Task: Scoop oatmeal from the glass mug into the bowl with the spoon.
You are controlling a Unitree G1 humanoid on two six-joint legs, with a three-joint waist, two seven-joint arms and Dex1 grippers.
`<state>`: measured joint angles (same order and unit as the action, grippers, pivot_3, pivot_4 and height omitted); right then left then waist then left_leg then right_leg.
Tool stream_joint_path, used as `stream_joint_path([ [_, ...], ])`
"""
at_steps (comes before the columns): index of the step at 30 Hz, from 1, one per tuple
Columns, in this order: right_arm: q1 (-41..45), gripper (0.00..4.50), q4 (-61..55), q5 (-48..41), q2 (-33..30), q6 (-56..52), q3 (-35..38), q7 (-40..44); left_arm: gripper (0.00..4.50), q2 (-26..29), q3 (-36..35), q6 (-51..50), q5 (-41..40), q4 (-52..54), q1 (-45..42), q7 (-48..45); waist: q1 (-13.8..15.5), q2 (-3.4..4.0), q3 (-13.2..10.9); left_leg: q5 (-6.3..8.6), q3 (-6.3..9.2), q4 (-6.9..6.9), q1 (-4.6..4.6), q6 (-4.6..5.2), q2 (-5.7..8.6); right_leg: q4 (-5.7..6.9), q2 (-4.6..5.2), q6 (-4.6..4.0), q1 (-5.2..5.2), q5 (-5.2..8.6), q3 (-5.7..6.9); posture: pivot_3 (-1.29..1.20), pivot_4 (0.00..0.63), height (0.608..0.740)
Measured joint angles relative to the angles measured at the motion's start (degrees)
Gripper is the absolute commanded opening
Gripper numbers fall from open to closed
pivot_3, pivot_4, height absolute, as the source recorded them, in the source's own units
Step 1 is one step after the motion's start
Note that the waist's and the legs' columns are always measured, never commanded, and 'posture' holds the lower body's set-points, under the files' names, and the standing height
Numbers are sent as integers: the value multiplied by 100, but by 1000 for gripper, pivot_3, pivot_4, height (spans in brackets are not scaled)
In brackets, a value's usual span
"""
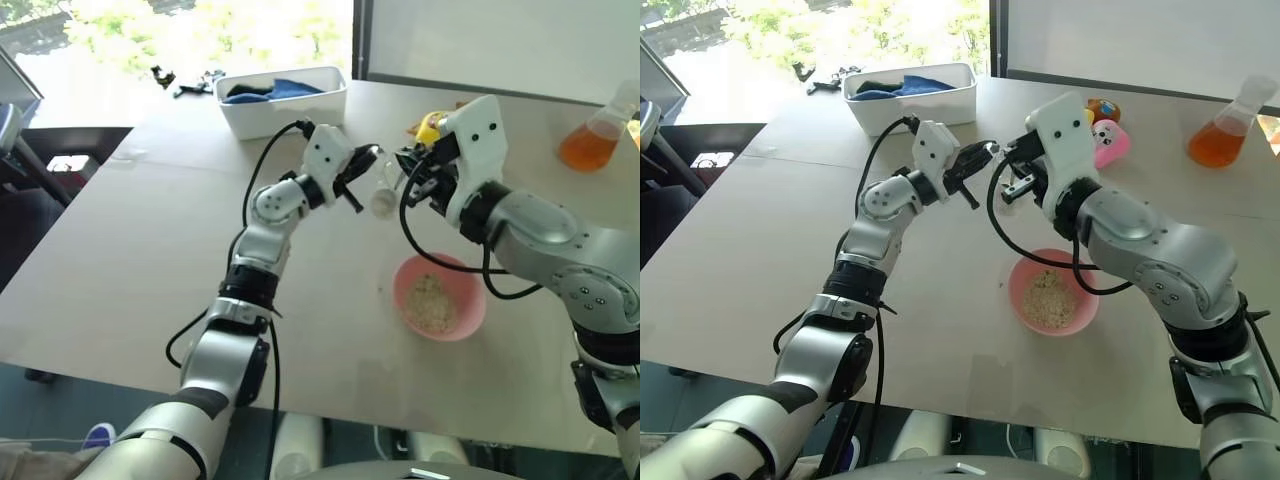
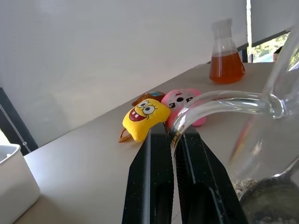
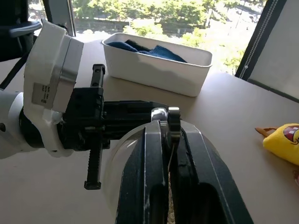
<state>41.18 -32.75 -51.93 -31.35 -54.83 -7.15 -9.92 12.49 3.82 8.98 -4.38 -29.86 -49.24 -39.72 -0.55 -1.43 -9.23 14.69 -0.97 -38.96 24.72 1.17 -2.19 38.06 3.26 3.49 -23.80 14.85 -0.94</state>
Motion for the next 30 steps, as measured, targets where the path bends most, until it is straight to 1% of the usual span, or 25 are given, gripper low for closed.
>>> stream_joint_path([
  [3, -69, 0, 13, -201, 282, -243, 334, -74, 53, -4, 0, 6, 0, -1, -1, 6, -3, 0, 0, 0, -1, 0, 0, 0, 0, 0, 0, 0, 0, 0, -1, 0, 150, 740],
  [9, -69, 0, 41, -544, 606, -585, 920, -289, 53, -10, 14, 35, 22, -2, 0, 16, -5, 0, 0, 0, 0, 0, -1, 0, 0, 2, 0, 0, 0, 0, -1, 0, 150, 740],
  [15, -26, 0, 189, -1239, 811, -776, 1644, -802, 53, -11, 40, 54, 89, -3, 1, 21, -3, 1, 0, 0, -1, 0, 0, 0, 0, 2, 0, 0, 0, 0, -1, 0, 150, 740],
  [17, -27, 0, 243, -1674, 842, -785, 1899, -1121, 53, -20, 77, 55, 92, -3, 3, 26, -6, 1, 0, 0, -1, 0, 0, 0, 0, 2, 0, 0, 0, 0, -1, 0, 150, 740],
  [18, -27, 0, 244, -1726, 845, -785, 1916, -1164, 53, -20, 78, 55, 92, -2, 3, 28, -8, 1, 0, 0, -1, 0, 0, 0, 0, 3, 0, 0, 0, 0, -1, 0, 150, 740],
  [22, -146, 0, 291, -2531, 849, -752, 2055, -1745, 53, -43, 82, 53, 91, -2, 2, 36, -14, 1, 1, 0, -1, 0, -1, 0, 0, 3, 0, 0, 0, 0, -2, 0, 150, 740],
  [24, -188, 0, 305, -2755, 802, -728, 2054, -1923, 53, -46, 85, 49, 91, -2, 2, 20, -15, 1, 1, 0, -2, 0, -1, 0, 0, 3, 0, 0, 0, 0, -2, 0, 150, 740],
  [30, -260, 0, 453, -3586, 655, -321, 2045, -2549, 53, -54, 85, 40, 91, -2, 2, -1, -16, 1, 1, 0, -2, 0, 0, 0, 0, 3, 0, 0, 0, 0, -3, 0, 150, 740],
])
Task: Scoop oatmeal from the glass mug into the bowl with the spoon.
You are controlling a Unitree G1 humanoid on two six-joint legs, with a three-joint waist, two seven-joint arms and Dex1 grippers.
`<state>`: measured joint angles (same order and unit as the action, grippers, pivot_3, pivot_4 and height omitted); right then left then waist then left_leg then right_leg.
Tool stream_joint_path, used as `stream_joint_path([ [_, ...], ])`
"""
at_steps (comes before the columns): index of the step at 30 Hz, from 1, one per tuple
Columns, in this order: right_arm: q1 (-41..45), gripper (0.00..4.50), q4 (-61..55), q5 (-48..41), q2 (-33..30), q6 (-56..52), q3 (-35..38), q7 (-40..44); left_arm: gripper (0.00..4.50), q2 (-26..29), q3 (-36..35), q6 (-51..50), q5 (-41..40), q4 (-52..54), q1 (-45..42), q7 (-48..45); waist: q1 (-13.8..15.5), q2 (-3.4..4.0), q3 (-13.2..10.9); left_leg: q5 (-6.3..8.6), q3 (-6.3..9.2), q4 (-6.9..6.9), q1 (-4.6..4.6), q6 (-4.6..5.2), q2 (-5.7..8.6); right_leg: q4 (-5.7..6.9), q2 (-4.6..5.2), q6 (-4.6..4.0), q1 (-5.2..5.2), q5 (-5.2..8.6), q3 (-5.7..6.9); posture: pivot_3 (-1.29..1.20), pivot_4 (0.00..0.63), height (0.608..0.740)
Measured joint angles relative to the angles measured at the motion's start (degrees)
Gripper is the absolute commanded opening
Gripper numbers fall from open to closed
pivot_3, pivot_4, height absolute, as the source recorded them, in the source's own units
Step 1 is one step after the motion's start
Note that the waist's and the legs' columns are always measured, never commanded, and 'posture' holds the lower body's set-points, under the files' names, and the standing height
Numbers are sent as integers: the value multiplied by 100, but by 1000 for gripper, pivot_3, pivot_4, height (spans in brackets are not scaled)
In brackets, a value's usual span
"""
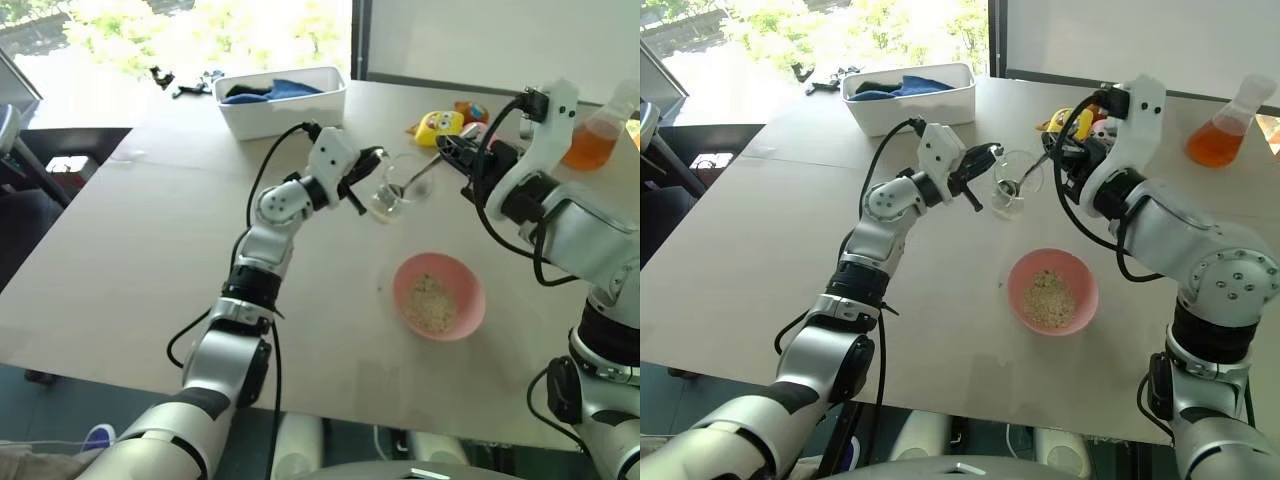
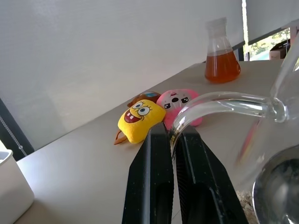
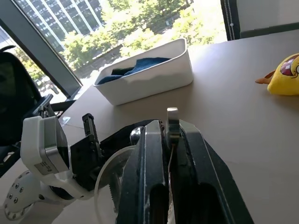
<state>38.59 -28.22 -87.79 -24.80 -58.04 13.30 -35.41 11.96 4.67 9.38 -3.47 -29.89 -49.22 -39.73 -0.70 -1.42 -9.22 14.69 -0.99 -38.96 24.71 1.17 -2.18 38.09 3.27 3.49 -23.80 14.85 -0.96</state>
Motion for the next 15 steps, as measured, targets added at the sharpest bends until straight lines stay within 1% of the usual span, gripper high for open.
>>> stream_joint_path([
  [1, -6, 0, 6, -33, -48, 33, -11, -18, 53, 0, 0, -2, 0, 0, 0, 0, 1, 0, 0, 0, 0, 0, 0, 0, 0, 0, 0, 0, 0, 0, 0, 0, 150, 740],
  [3, 27, 0, -23, 161, -412, 41, -202, 156, 53, -14, 22, -3, 1, 0, 0, 1, 9, 0, 0, 0, 0, 0, 1, 0, 1, -2, 0, 0, 1, 0, 0, 0, 150, 740],
  [6, 206, 0, -273, 1109, -1066, -99, -847, 752, 53, -59, 50, -12, 4, 0, 0, 13, 3, 4, -1, 1, 0, 0, 0, 1, 0, -3, -1, 0, 0, 0, -1, 0, 150, 740],
  [9, 335, 0, -585, 2171, -1477, -113, -1663, 1422, 53, -165, 97, -29, 3, 9, 0, 15, 1, 5, 0, 1, 3, 0, 0, 1, -2, -5, -6, 0, 0, 0, 0, 0, 150, 740],
  [10, 312, 0, -638, 2395, -1449, -108, -1853, 1603, 53, -175, 116, -42, 4, 12, 0, 15, -3, 5, 0, 1, 2, 0, 0, 1, -2, -5, -6, 0, 0, 0, -2, 0, 150, 740],
  [11, 241, 0, -667, 2491, -1311, -72, -1884, 1705, 53, -167, 121, -69, 17, 12, 0, 16, -6, 5, 0, 1, 2, 0, 0, 1, -2, -4, -6, 0, 0, 0, -2, 0, 150, 740],
  [13, 150, 0, -667, 2500, -1069, -33, -1848, 1764, 53, -137, 121, -89, 35, 12, 1, 19, -2, 5, 0, 0, 3, -1, 0, 1, -2, -2, -6, 0, 0, 0, -2, 0, 150, 740],
  [15, 78, 0, -608, 2371, -796, -35, -1656, 1714, 53, -127, 117, -97, 34, 21, 1, 19, 4, 5, 0, 0, 3, -2, 1, 0, -2, -2, -5, 0, 1, 0, -1, 0, 150, 740],
])
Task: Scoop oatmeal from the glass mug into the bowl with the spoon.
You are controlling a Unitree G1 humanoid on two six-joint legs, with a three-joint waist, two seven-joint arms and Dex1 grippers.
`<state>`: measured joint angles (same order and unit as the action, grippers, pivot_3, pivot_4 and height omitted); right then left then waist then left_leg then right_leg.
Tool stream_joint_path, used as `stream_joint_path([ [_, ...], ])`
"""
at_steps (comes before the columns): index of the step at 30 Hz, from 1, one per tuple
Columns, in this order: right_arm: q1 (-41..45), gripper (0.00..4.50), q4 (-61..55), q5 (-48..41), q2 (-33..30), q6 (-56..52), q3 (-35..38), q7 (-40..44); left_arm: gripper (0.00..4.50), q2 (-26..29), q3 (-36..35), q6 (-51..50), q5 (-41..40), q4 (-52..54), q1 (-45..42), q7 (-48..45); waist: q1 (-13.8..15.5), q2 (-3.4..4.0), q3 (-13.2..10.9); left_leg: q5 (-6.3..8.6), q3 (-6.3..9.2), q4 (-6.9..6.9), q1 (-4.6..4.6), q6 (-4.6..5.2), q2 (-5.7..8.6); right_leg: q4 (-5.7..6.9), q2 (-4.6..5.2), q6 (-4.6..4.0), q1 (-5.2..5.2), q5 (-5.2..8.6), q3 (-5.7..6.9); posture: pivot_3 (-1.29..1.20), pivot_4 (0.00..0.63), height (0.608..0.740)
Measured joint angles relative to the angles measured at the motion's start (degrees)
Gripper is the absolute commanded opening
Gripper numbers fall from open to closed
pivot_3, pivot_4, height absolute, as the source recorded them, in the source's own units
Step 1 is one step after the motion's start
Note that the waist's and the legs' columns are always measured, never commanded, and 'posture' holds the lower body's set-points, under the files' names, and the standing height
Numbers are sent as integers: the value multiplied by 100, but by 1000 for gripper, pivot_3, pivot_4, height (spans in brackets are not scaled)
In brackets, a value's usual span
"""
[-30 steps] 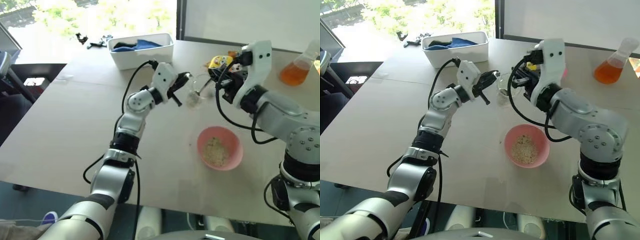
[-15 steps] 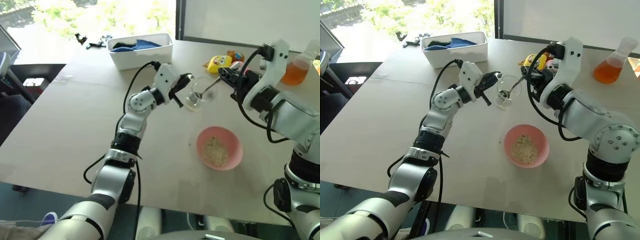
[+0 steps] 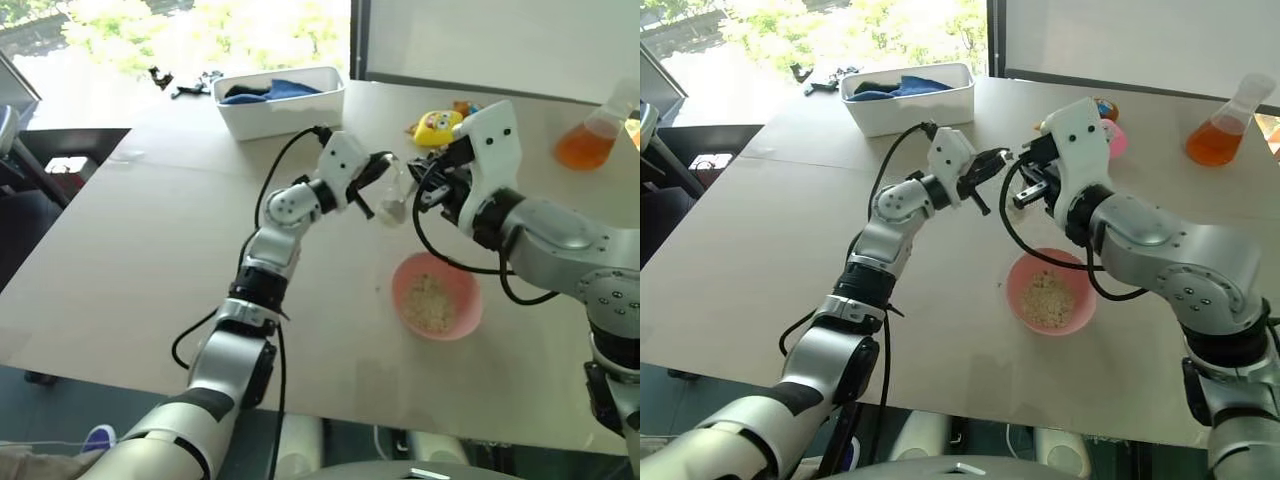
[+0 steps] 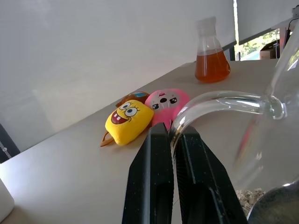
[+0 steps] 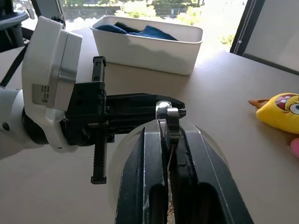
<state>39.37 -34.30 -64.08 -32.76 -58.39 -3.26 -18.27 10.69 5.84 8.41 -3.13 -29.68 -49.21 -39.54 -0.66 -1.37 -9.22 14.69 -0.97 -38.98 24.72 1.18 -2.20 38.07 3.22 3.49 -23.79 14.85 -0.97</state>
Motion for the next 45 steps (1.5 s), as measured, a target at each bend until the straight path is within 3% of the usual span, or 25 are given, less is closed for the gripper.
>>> stream_joint_path([
  [9, -18, 0, 361, -834, 402, -30, 804, -569, 53, 26, -31, -8, 0, 103, 3, 57, 9, 0, 0, 0, 0, -2, 0, 0, 0, 0, 1, 0, 0, 0, 1, 0, 150, 740],
  [26, 61, 0, 549, -2022, 390, 257, 1096, -1599, 53, 49, -31, -17, 0, 103, 45, 106, 1, 0, 0, 0, -1, -2, 0, 0, 0, 1, 1, 1, 0, 0, 0, 0, 150, 740],
  [45, 95, 0, 552, -2780, -127, 721, 1094, -1957, 53, 19, -72, -79, 0, 103, 45, 140, 4, 0, 0, 0, -1, -2, 1, 0, -1, 0, 1, 1, 0, 0, 0, 0, 150, 740],
])
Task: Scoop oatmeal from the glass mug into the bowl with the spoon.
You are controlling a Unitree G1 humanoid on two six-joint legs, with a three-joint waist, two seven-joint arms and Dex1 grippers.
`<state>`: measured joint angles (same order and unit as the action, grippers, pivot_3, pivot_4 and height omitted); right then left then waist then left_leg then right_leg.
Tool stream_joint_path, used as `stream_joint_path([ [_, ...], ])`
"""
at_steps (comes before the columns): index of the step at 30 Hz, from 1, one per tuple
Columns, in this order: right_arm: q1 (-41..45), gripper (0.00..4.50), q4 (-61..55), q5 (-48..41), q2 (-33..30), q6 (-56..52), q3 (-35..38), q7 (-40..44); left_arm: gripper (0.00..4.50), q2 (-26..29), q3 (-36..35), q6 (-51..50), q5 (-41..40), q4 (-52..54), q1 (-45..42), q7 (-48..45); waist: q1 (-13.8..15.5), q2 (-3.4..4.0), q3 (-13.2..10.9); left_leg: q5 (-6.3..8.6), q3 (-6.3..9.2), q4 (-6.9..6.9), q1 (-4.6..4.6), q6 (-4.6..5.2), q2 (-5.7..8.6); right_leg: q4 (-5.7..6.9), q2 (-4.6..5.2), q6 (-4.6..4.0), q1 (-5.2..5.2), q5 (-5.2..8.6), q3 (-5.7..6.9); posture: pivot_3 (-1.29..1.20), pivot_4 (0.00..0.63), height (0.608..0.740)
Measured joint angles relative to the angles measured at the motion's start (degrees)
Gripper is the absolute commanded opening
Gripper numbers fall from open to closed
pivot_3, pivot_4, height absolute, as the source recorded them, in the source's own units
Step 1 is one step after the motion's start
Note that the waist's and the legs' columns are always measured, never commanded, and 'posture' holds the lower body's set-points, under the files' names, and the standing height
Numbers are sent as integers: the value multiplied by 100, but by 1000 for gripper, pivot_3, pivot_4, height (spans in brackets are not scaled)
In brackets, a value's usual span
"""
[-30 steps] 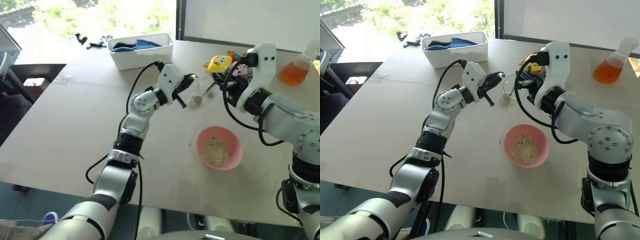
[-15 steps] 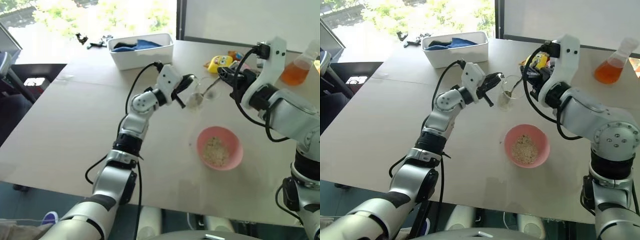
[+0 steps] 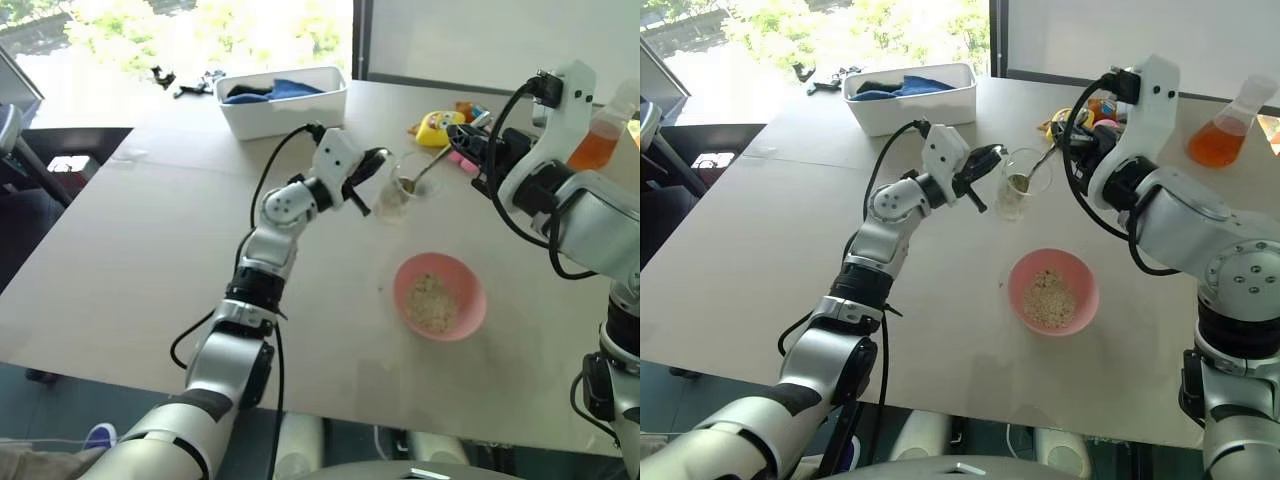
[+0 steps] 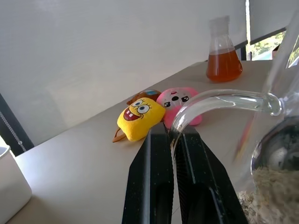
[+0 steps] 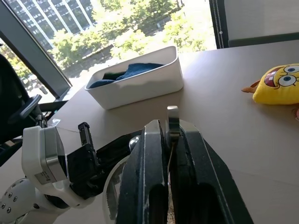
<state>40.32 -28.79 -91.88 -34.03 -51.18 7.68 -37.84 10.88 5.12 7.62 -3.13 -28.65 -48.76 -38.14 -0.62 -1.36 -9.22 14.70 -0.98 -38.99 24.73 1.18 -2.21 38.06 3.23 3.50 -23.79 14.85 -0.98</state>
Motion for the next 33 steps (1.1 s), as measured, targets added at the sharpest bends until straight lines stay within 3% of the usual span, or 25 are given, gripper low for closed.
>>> stream_joint_path([
  [19, -246, 0, 10, -874, -174, 707, 22, -528, 53, 5, -4, -99, -1, 2, 67, 12, 1, 0, 0, 0, 0, 0, 0, 0, 0, 0, 0, 0, 0, 0, -1, 0, 150, 740],
  [26, -744, 0, -137, -1682, -25, 1485, 244, -1074, 53, 45, 3, -323, -41, 348, 223, -110, 10, 0, 0, 0, -1, 0, 1, 0, -1, -1, 1, 0, 1, 0, -1, 0, 150, 740],
  [33, -1354, 0, -579, -1900, 12, 1921, 476, -1264, 53, 202, 138, -469, -47, 610, 348, -404, 2, 0, 0, 0, -3, 0, -2, 0, -1, 2, 0, 0, 2, 0, -5, 0, 150, 740],
])
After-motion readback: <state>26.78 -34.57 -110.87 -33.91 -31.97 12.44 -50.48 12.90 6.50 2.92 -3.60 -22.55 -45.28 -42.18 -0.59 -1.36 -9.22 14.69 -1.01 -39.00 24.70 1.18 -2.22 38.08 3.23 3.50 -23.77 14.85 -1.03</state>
